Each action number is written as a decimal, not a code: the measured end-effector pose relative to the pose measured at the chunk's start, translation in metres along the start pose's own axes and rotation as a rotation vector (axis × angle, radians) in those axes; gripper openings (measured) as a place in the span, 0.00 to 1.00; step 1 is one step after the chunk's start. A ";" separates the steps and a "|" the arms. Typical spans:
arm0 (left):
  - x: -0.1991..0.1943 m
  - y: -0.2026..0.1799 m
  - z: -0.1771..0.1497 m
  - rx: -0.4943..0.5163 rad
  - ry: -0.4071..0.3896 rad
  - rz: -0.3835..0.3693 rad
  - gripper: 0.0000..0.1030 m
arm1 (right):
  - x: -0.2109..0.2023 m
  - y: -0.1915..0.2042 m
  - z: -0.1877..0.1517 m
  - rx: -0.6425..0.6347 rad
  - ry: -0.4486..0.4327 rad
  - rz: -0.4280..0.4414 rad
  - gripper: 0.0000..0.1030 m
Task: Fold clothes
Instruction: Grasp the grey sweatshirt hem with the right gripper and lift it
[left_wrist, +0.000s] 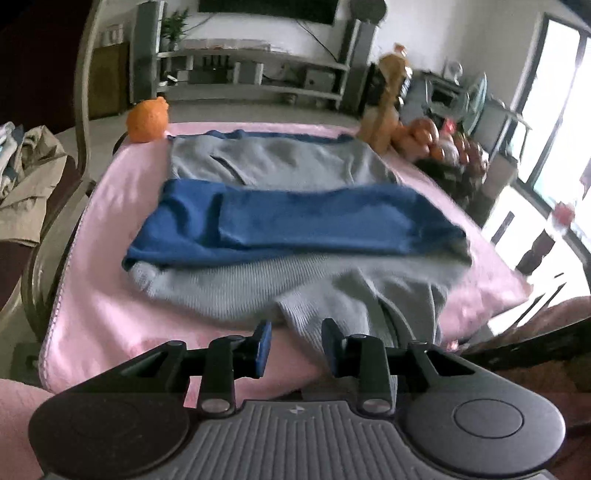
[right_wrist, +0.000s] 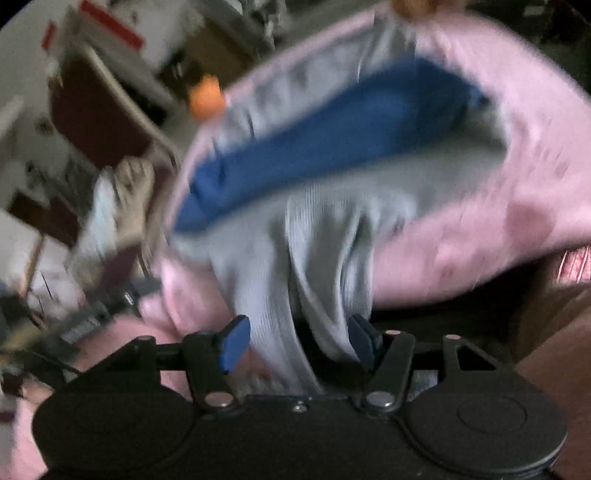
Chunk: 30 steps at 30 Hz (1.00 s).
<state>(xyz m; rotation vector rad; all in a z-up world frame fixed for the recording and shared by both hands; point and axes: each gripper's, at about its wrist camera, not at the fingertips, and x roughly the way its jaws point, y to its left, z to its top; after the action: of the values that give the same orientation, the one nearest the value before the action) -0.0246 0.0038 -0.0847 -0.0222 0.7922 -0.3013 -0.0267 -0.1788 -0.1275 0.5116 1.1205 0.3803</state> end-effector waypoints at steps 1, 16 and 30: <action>0.001 -0.001 -0.001 0.010 0.002 0.002 0.30 | 0.011 0.002 -0.004 -0.011 0.032 -0.019 0.56; 0.003 0.004 -0.008 -0.006 0.016 0.007 0.31 | 0.088 0.012 -0.018 -0.199 0.250 -0.091 0.75; 0.007 0.009 -0.008 -0.026 0.032 0.015 0.31 | 0.121 0.042 -0.059 -0.206 0.271 -0.295 0.27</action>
<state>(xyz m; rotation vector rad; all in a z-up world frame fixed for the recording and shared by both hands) -0.0232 0.0109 -0.0968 -0.0361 0.8277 -0.2773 -0.0352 -0.0679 -0.2149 0.1106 1.3794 0.3074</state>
